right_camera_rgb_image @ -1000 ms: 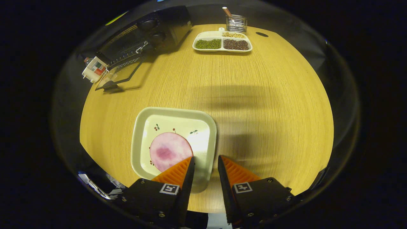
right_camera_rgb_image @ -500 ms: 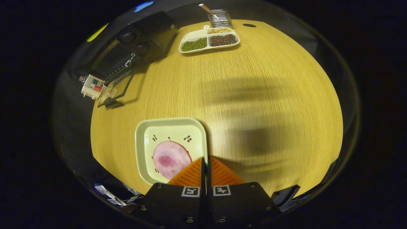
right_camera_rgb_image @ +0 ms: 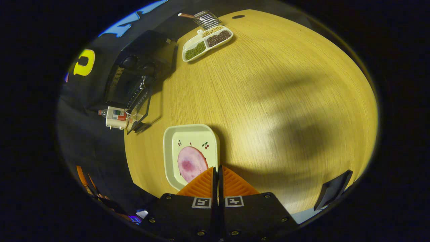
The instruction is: Open the electric oven with the left hand, put the food in, and close the electric oven.
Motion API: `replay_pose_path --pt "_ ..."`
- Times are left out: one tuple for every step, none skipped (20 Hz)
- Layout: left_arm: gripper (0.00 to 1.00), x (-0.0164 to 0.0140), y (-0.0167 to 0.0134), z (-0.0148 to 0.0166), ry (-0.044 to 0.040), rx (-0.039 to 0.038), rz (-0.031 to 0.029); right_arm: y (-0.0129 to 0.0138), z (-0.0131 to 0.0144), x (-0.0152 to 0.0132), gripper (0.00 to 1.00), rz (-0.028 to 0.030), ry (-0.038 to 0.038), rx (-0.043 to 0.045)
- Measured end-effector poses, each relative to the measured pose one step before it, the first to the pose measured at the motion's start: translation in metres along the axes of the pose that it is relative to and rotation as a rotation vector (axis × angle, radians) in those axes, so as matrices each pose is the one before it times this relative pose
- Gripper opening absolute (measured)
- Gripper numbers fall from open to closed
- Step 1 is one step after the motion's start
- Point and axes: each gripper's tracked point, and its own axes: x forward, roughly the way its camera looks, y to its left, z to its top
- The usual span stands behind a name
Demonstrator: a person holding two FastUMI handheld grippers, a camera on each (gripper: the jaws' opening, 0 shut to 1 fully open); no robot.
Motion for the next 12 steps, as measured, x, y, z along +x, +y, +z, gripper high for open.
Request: replay_pose_path --pt "0.95 0.00046 -0.00142 -0.00033 -0.00102 0.00211 -0.00328 0.00454 -0.00060 -0.00091 0.01 0.01178 -0.00212 -0.00355" --pt "0.95 0.00079 -0.00186 0.00012 0.00059 0.00071 -0.00273 0.00417 -0.00102 -0.00014 0.01 0.01048 0.00216 -0.00239" --pt "1.00 0.00137 -0.00092 -0.00090 0.00310 -0.00049 -0.00258 0.00424 0.00060 -0.00119 0.01 0.01223 0.00068 0.00459" --pt "0.95 0.00112 -0.00118 0.00023 0.00099 -0.00158 -0.00105 0.00688 -0.00188 -0.00040 0.01 0.01736 0.00155 0.00753" --pt "0.93 0.00050 -0.00074 -0.00118 0.00045 -0.00076 -0.00034 0.00797 0.00063 -0.00015 0.01 0.02263 0.00111 0.00517" --pt "0.95 0.00089 0.00090 -0.00066 0.00033 0.00074 0.00219 0.00886 -0.00044 -0.00074 0.01 0.02175 -0.00076 0.00235" --pt "0.95 0.00155 -0.00069 -0.00099 0.00206 -0.00015 -0.00032 0.00817 0.00130 -0.00037 0.01 0.02040 0.00000 -0.00123" --pt "0.95 0.00169 0.00035 -0.00136 0.00307 -0.00031 0.00195 0.00831 0.00185 -0.00059 0.01 0.01669 -0.00272 0.00054" --pt "0.95 0.00093 0.00125 -0.00123 0.00196 -0.00116 0.00152 0.00756 0.00377 0.00094 0.01 0.01333 -0.00675 0.00506" --pt "0.93 0.00154 0.00037 0.00009 -0.00047 -0.00175 0.00203 0.00892 0.00236 0.00051 0.01 0.01586 -0.00513 0.00403" --pt "0.95 0.00194 0.00158 -0.00017 -0.00072 -0.00200 0.00423 0.00915 0.00459 0.00067 0.01 0.01519 -0.00960 0.00606" --pt "0.95 0.00153 0.00107 0.00097 0.00099 -0.00263 0.00103 0.00968 0.00342 0.00113 0.01 0.01741 -0.00605 0.00037"
